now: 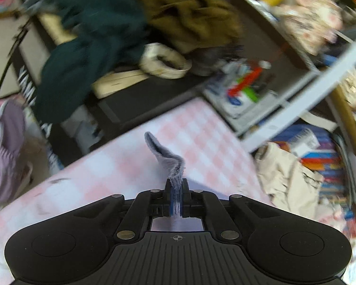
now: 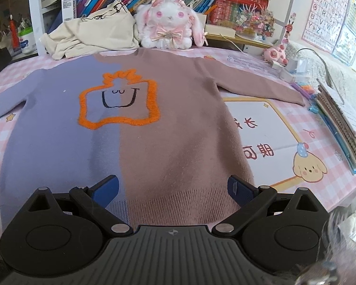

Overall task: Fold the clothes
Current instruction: 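Grasp the lavender sleeve cuff with the left gripper, then lift the lavender sleeve with the left gripper and lay it across the chest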

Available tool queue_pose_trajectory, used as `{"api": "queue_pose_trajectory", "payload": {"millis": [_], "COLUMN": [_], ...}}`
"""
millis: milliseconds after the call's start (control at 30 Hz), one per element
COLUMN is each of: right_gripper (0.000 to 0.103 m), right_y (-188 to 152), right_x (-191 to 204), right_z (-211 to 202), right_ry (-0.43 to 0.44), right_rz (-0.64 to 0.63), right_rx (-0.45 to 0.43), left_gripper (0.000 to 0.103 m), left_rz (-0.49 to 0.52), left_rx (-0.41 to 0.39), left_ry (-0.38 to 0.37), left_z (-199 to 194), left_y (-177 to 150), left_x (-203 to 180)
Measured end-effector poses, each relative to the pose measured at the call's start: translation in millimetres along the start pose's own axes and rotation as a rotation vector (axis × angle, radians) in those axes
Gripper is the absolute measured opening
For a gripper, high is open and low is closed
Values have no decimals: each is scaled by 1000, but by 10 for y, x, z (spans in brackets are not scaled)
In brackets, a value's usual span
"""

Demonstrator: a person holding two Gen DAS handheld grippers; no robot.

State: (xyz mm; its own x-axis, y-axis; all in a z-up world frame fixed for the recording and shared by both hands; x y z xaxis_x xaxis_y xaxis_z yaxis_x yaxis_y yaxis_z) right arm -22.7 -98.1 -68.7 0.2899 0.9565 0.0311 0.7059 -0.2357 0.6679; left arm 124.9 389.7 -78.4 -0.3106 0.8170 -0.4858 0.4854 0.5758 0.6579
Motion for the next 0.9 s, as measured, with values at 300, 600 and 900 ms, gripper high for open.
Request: {"api": "queue_pose_trajectory", "payload": {"millis": [300, 600, 900], "right_gripper": [99, 99, 99], "right_y": [262, 537, 687], "right_x": [-226, -568, -788], "right_z": [258, 560, 722], "right_ry": [111, 258, 363], "right_rz": [-60, -123, -204], "right_rx": [6, 51, 74], "left_gripper": [3, 3, 3], "left_rz": [159, 293, 355], "left_rx": [-25, -9, -3], "left_ry": [-110, -150, -167], "left_z": [-157, -26, 234], "left_y": [-128, -393, -744], "left_x": [-1232, -2514, -3509]}}
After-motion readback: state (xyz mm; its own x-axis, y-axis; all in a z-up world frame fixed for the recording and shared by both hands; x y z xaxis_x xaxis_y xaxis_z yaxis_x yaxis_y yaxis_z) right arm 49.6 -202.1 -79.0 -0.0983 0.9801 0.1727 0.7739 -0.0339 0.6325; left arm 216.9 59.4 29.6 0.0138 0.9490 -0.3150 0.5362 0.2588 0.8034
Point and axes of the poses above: each gripper's, at about its wrist camera, not at the fingertips, and z roughly the way its jaws point, x to its left, y to its top, the point moved 10 cm from there along z, roughly the way its jaws point, and after that the axes turned 10 degrees about z, right-handed, at the moved point
